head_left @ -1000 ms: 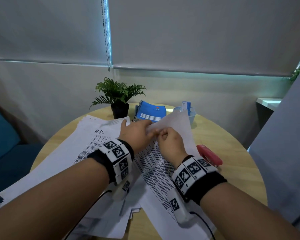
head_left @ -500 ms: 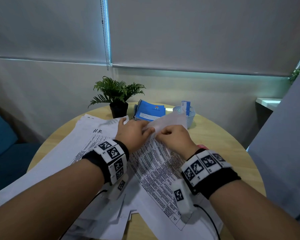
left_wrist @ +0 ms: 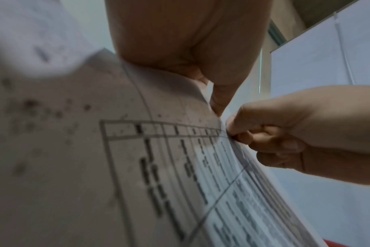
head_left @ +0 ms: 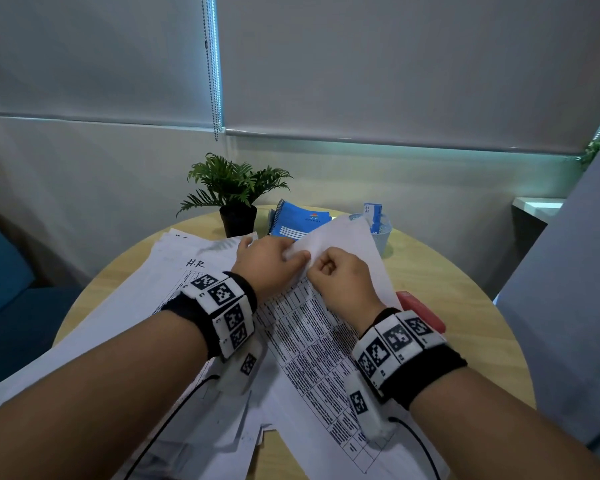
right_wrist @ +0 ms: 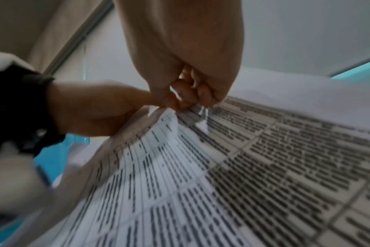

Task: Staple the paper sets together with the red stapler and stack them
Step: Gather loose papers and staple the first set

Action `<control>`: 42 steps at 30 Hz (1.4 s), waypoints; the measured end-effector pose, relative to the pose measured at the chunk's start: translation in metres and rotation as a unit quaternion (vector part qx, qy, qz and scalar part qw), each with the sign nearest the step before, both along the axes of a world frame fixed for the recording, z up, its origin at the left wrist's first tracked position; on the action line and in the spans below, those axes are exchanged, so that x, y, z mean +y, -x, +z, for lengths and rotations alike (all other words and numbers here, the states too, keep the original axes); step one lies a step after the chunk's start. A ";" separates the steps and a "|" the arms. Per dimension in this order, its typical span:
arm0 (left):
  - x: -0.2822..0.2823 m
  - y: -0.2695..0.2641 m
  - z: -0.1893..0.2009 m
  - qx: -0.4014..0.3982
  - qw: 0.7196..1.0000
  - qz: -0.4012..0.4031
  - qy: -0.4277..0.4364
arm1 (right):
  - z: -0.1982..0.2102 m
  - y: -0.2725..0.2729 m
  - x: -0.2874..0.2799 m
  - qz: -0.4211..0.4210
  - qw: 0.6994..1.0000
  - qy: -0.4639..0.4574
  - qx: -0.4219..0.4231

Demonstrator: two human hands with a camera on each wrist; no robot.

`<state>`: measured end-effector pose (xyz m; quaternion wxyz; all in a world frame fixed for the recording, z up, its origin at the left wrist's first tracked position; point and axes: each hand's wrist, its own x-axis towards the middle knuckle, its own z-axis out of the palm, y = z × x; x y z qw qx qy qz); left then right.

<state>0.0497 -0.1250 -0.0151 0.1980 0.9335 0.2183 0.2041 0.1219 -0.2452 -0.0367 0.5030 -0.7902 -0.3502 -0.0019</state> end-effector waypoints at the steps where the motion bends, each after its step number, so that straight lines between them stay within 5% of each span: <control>1: 0.002 -0.001 0.001 0.011 1.000 -0.001 0.010 | -0.003 0.001 0.001 -0.003 1.000 -0.001 -0.028; 7: 0.006 -0.002 0.005 0.081 0.997 -0.015 -0.010 | -0.008 -0.003 -0.002 0.026 0.985 0.095 -0.139; 17: 0.000 -0.004 0.007 0.063 0.997 -0.018 -0.049 | 0.004 -0.005 0.000 -0.009 0.990 0.099 -0.105; 29: 0.005 -0.006 0.006 0.079 0.996 -0.031 0.014 | -0.007 -0.005 -0.002 0.030 0.999 0.031 -0.013; 33: 0.006 -0.011 -0.003 0.139 0.990 -0.011 -0.006 | -0.003 -0.002 -0.001 0.045 0.999 -0.006 -0.015; 42: 0.018 -0.010 -0.015 0.214 0.976 -0.036 0.007 | -0.004 -0.024 -0.032 0.003 0.997 0.070 0.020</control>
